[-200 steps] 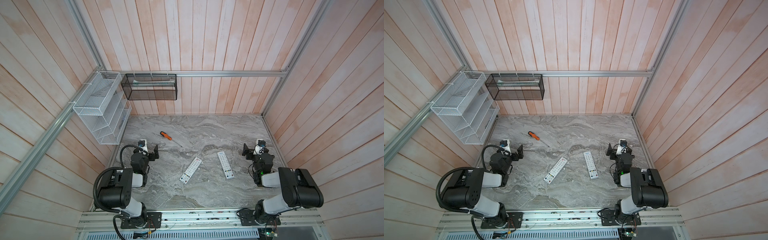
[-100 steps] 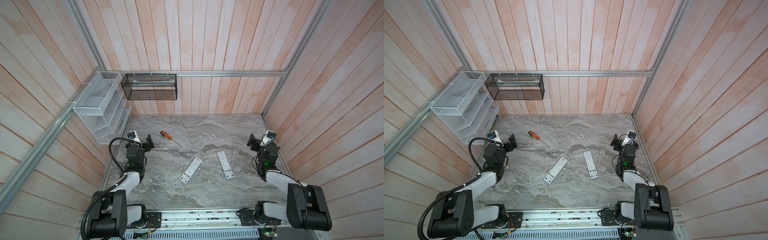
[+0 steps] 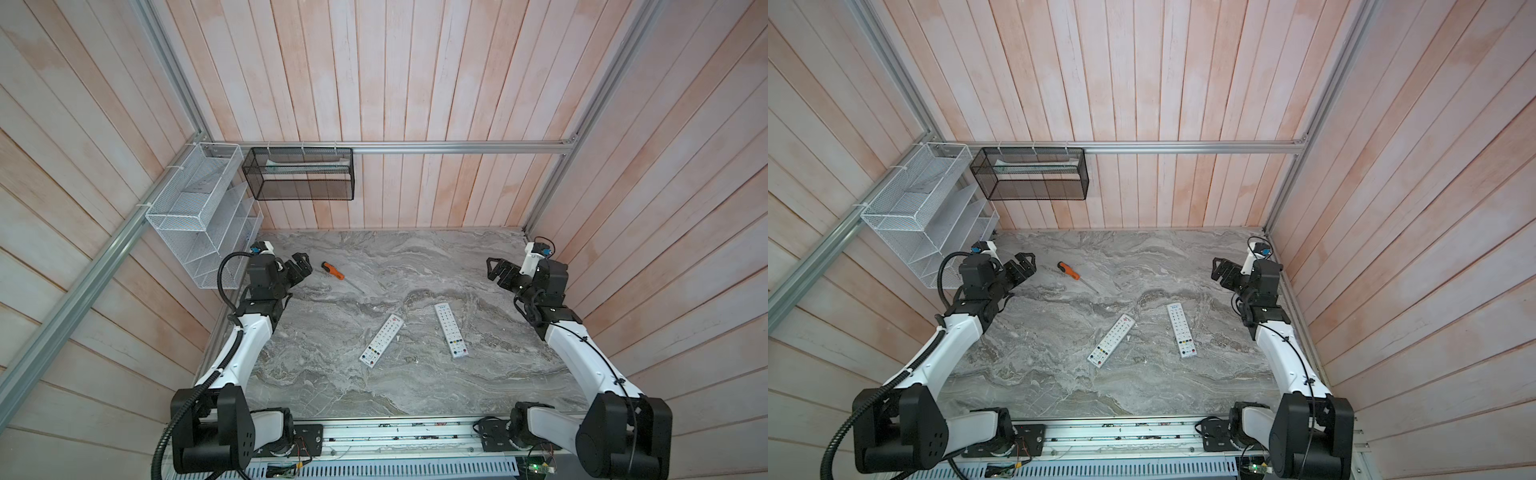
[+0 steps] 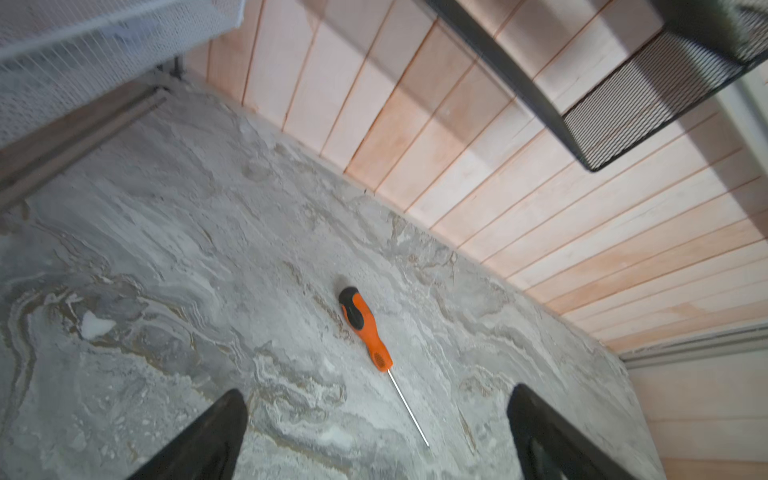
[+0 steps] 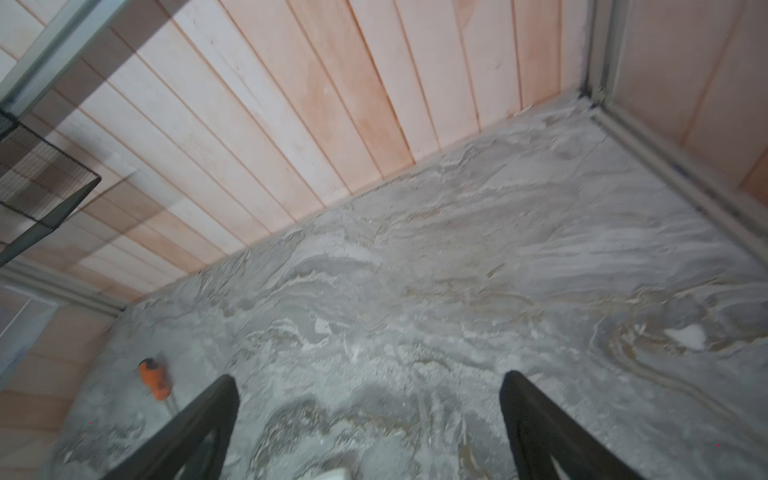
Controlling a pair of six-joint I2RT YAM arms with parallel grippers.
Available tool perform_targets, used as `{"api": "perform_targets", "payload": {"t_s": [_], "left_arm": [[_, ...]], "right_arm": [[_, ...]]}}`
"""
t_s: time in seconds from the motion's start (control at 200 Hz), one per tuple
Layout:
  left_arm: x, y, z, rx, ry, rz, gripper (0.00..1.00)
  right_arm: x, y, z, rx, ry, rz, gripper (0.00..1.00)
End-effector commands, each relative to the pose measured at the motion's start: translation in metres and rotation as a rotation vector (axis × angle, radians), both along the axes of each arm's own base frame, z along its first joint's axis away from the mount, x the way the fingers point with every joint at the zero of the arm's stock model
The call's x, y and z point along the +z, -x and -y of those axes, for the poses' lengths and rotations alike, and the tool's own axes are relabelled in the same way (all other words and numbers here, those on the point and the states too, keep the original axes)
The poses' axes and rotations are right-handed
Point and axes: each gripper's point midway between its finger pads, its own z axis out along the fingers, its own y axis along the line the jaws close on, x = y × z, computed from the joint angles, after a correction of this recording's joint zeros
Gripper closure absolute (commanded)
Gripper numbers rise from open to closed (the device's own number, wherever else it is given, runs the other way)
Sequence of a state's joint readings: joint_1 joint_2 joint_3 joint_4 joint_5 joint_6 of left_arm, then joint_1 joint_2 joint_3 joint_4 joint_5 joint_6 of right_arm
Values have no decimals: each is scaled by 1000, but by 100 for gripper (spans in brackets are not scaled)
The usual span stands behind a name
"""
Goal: Unload the batteries from the remote control
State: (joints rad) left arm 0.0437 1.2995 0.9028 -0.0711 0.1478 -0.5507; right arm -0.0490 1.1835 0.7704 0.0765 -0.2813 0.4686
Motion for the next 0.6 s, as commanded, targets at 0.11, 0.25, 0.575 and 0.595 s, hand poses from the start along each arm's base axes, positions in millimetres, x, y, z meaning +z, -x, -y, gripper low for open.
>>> {"api": "perform_targets", "payload": {"t_s": [0.11, 0.25, 0.575, 0.595], "left_arm": [[-41, -5, 25, -98, 105, -242, 1], [-61, -25, 38, -126, 152, -317, 1], [-98, -55, 46, -113, 174, -408, 1], [-99, -57, 47, -113, 175, -412, 1]], "right_arm": [[-10, 22, -55, 235, -133, -180, 2], [-13, 27, -88, 345, -81, -210, 2], [-26, 31, -137, 500, -13, -271, 2], [-27, 31, -139, 503, -19, -270, 2]]}}
